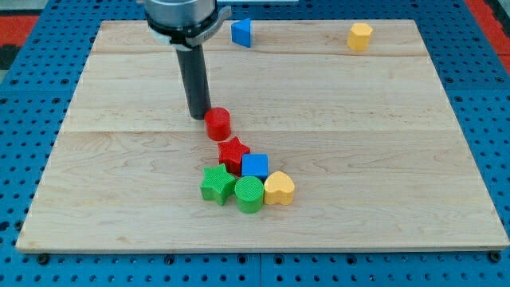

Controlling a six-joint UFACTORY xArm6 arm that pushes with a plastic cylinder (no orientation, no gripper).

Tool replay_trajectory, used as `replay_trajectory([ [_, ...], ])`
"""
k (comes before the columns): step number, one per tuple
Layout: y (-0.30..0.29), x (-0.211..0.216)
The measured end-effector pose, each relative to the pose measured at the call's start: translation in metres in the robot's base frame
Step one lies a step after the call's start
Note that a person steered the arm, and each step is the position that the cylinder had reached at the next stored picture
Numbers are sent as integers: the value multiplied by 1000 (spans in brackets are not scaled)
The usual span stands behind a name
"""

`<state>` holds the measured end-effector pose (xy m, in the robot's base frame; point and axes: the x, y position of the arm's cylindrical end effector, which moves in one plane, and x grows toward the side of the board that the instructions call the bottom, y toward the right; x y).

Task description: Push the blue triangle towards the red circle

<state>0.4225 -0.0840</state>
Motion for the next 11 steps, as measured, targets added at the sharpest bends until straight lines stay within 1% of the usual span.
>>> replay_trajectory([
  [1, 0, 8],
  [2, -13, -49],
  [4, -16, -157],
  [5, -15, -226],
  [6, 89, -222],
  [7, 125, -123],
  [8, 116, -68],
  [9, 119, -112],
  [10, 135, -137],
  [11, 99, -137],
])
